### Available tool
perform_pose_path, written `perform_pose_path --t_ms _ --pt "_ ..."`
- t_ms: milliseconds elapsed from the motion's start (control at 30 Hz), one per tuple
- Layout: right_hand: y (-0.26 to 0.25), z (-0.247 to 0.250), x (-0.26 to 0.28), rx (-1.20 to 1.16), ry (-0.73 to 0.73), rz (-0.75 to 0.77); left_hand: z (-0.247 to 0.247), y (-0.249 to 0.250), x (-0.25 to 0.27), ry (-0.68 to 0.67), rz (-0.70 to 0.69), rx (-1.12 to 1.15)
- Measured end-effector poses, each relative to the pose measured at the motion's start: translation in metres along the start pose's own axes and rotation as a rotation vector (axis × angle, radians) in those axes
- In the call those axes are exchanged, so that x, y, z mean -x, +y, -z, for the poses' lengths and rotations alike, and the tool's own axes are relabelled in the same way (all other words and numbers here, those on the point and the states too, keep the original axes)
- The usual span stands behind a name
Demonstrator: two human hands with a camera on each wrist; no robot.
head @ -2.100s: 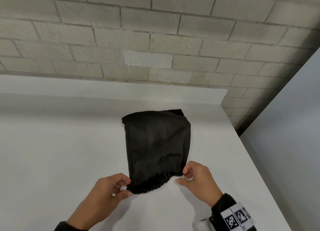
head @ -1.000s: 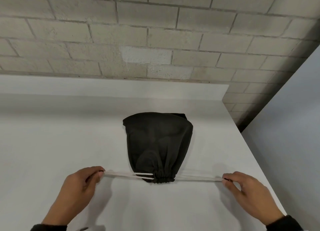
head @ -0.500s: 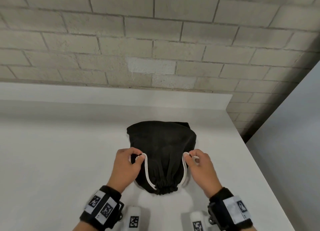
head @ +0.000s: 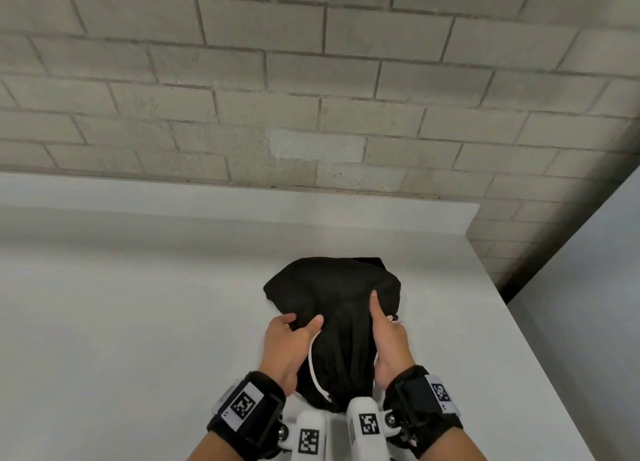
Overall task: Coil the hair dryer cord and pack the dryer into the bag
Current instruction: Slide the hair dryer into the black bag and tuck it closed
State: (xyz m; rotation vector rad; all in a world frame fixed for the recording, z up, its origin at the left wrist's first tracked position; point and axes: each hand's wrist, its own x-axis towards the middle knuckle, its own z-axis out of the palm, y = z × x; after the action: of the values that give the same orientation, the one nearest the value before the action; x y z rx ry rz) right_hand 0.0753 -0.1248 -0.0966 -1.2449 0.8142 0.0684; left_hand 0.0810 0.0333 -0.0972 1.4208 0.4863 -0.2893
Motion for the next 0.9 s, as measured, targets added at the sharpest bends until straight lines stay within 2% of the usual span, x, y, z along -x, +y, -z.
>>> perform_pose_path --t_ms 200,367,700,900 --pt "0.014 -0.022 0.009 0.076 -0.069 0.081 -0.002 -0.001 0.003 0.004 -0.188 -0.173" --pt "0.009 -0.061 0.003 0.067 -0.15 0.126 0.024 0.028 -0.017 0.037 -0.311 -0.269" --pt "-0.019 -0.163 -0.032 0.099 -0.345 0.22 0.088 0.103 -0.105 -0.006 -0.353 -0.328" --pt "-0.023 -0.2 -0.055 0.119 -0.378 0.215 0.104 0.114 -0.146 0.025 -0.345 -0.355"
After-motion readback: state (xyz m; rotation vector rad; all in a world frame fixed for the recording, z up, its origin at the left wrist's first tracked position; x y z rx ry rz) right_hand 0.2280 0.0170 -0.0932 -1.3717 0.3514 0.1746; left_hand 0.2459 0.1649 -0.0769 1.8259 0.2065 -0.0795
